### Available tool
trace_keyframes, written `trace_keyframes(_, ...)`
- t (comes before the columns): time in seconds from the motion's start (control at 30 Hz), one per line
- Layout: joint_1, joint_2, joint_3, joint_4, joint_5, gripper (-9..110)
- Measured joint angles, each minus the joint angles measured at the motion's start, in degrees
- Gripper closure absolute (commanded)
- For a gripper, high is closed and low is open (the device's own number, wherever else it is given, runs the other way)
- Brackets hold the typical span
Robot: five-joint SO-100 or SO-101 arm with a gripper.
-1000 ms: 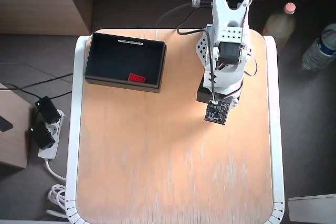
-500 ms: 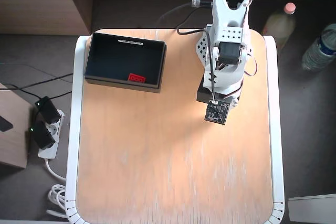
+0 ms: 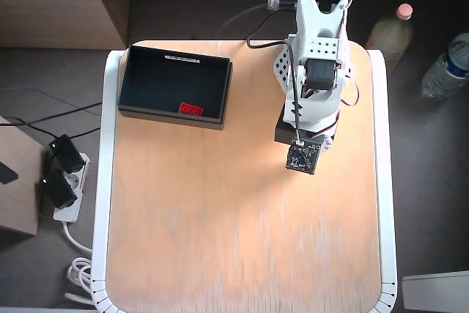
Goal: Grasp a lego block and put it in the bin.
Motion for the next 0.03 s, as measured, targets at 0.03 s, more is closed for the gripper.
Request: trace_keyframes(0.03, 0.0, 0.0, 0.0, 0.0, 0.0, 101)
